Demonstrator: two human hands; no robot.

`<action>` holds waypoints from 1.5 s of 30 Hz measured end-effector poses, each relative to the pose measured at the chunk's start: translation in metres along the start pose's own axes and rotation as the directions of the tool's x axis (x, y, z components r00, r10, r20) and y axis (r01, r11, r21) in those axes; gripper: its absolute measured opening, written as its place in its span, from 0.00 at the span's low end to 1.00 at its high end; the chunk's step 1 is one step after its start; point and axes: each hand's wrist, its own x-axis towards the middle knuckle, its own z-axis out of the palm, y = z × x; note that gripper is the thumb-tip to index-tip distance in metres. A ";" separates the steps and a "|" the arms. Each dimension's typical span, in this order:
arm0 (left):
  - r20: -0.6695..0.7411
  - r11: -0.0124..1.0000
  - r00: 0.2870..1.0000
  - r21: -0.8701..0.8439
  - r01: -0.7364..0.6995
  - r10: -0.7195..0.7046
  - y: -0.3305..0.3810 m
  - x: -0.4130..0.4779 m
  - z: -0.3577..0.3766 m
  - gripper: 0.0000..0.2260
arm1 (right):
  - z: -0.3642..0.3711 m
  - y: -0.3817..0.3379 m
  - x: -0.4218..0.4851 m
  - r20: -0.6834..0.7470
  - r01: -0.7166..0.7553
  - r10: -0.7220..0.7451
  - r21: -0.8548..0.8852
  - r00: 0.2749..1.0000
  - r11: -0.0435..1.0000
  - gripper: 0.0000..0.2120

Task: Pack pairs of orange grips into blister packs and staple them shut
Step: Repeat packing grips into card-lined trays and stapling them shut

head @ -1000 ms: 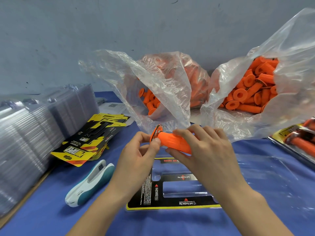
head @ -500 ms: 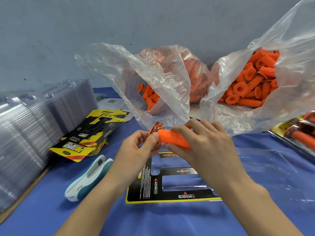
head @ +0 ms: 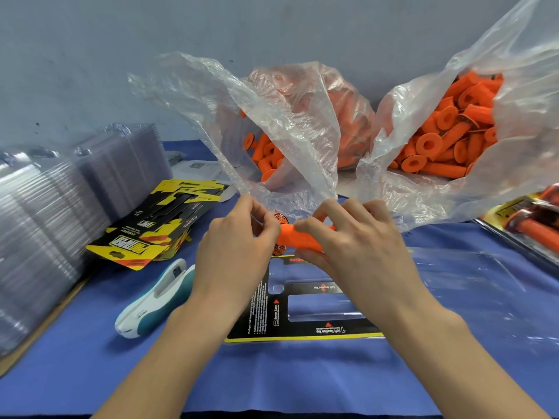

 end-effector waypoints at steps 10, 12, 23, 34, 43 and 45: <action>0.141 0.954 0.975 -0.226 0.199 -0.170 -0.003 0.003 0.005 0.07 | 0.008 0.011 -0.004 -0.011 0.021 -0.020 0.122 1.000 0.992 0.12; 0.200 0.932 0.957 -0.256 0.257 -0.209 -0.003 0.004 0.008 0.07 | 0.011 0.013 -0.006 0.004 0.024 -0.025 0.137 1.000 0.990 0.12; 0.333 0.857 0.880 -0.277 0.434 -0.338 -0.008 0.005 0.019 0.13 | 0.015 0.025 -0.011 0.125 -0.086 0.043 0.368 0.991 0.926 0.16; 0.342 0.880 0.928 -0.381 0.283 -0.151 -0.005 -0.005 0.019 0.03 | 0.023 0.032 -0.011 0.304 -0.253 0.098 0.524 0.947 0.813 0.18; 0.370 0.895 0.890 -0.246 0.371 -0.267 -0.016 -0.009 0.029 0.02 | 0.018 0.058 -0.017 0.382 -0.443 0.257 0.553 0.888 0.705 0.13; 0.376 0.885 0.880 -0.244 0.396 -0.290 -0.017 -0.009 0.031 0.02 | 0.021 0.058 -0.021 0.405 -0.423 0.238 0.466 0.883 0.777 0.14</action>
